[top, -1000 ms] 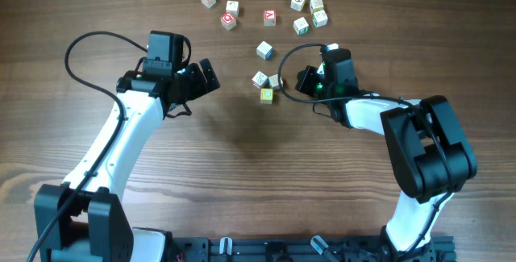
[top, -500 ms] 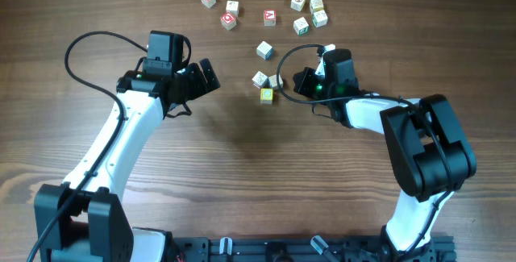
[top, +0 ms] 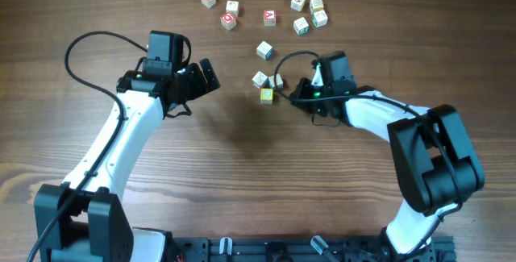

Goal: Form a circle

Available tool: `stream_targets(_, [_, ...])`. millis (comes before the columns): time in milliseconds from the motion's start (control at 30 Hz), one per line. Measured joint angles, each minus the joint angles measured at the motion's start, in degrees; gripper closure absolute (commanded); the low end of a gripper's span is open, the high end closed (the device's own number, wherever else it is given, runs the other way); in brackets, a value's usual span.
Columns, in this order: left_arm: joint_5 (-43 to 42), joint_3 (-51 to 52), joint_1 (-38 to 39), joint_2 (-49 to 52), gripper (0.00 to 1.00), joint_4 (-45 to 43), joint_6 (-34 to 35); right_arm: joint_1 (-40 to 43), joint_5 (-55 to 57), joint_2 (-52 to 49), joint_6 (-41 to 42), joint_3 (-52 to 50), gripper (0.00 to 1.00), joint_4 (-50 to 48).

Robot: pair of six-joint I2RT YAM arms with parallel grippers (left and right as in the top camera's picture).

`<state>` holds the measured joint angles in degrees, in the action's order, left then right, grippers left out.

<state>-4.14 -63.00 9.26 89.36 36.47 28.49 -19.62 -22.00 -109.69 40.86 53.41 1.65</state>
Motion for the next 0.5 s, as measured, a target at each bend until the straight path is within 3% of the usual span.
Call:
stream_targets(233, [0.0, 0.0, 0.0, 0.0, 0.00, 0.0, 0.0, -2.9, -0.5, 0.0, 0.0, 0.0, 0.95, 0.1])
stream_targets(333, [0.0, 0.0, 0.0, 0.0, 0.00, 0.0, 0.0, -3.0, -1.0, 1.7, 0.0, -0.1, 0.95, 4.9])
stream_targets(400, [0.0, 0.0, 0.0, 0.0, 0.00, 0.0, 0.0, -3.2, 1.3, 5.7, 0.0, -1.6, 0.96, 11.4])
stream_targets(500, [0.0, 0.0, 0.0, 0.0, 0.00, 0.0, 0.0, -3.2, 6.2, 13.5, -0.3, -3.0, 0.95, 12.7])
